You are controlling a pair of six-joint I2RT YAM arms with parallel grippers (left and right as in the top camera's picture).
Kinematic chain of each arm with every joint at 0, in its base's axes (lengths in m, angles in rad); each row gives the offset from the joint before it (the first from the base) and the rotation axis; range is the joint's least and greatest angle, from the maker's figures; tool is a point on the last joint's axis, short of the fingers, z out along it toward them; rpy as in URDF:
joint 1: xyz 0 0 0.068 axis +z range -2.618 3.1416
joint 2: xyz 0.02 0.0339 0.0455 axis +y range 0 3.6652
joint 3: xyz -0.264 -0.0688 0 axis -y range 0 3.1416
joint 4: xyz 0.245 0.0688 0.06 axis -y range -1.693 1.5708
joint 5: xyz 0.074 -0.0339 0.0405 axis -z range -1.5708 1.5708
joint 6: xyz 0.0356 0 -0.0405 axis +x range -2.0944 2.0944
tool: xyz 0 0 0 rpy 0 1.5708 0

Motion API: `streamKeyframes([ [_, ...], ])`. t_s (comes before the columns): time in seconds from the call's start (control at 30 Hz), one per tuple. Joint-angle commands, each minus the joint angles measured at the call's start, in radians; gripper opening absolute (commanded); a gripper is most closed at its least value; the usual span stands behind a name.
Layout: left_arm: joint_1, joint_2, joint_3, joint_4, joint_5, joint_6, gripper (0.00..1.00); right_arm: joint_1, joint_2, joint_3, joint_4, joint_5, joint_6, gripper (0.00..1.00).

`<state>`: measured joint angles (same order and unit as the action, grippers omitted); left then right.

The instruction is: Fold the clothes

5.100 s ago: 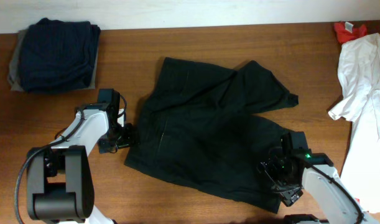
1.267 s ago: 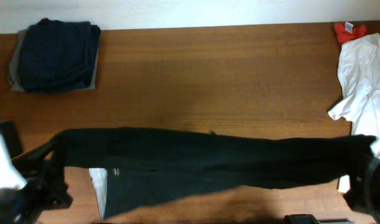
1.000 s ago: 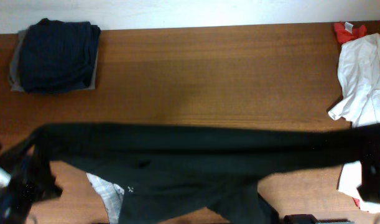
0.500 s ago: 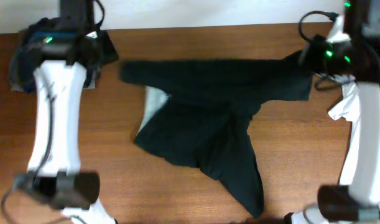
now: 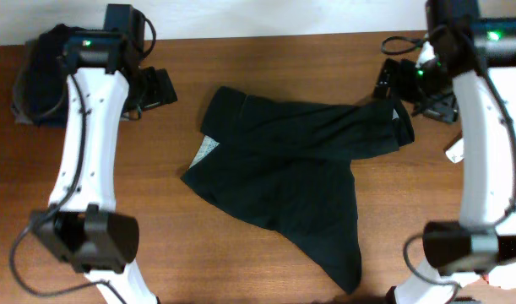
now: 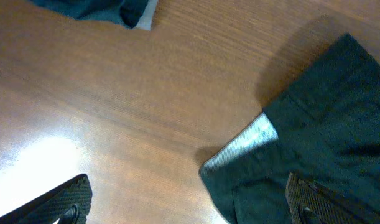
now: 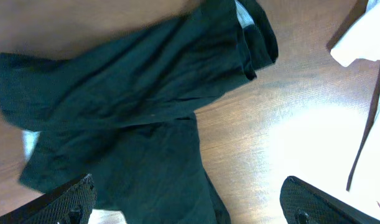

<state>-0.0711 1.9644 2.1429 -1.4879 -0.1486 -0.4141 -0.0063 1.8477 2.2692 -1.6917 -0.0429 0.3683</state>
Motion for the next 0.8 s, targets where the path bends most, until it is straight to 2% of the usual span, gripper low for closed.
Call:
streamKeyframes([
  [0.0, -0.005, -0.073, 0.014, -0.075, 0.066, 0.045, 0.99, 0.038, -0.17, -0.021, -0.007, -0.028, -0.021, 0.98],
  [0.2, -0.008, -0.073, -0.001, -0.2, 0.065, 0.06, 0.99, 0.137, -0.377, -0.216, -0.007, -0.017, -0.031, 0.98],
  [0.4, -0.026, -0.074, -0.143, -0.188, 0.104, 0.071, 0.99, 0.148, -0.562, -0.679, 0.028, 0.0, 0.079, 0.98],
  [0.5, -0.058, -0.074, -0.258, -0.123, 0.118, 0.074, 0.99, 0.148, -0.599, -0.866, 0.114, -0.042, 0.085, 0.98],
  [0.6, -0.1, -0.074, -0.399, -0.01, 0.24, 0.195, 0.99, 0.149, -0.603, -1.055, 0.215, -0.143, 0.08, 0.98],
  [0.77, -0.133, -0.074, -0.625, 0.196, 0.239, 0.2, 0.99, 0.15, -0.603, -1.273, 0.328, -0.209, 0.056, 0.98],
])
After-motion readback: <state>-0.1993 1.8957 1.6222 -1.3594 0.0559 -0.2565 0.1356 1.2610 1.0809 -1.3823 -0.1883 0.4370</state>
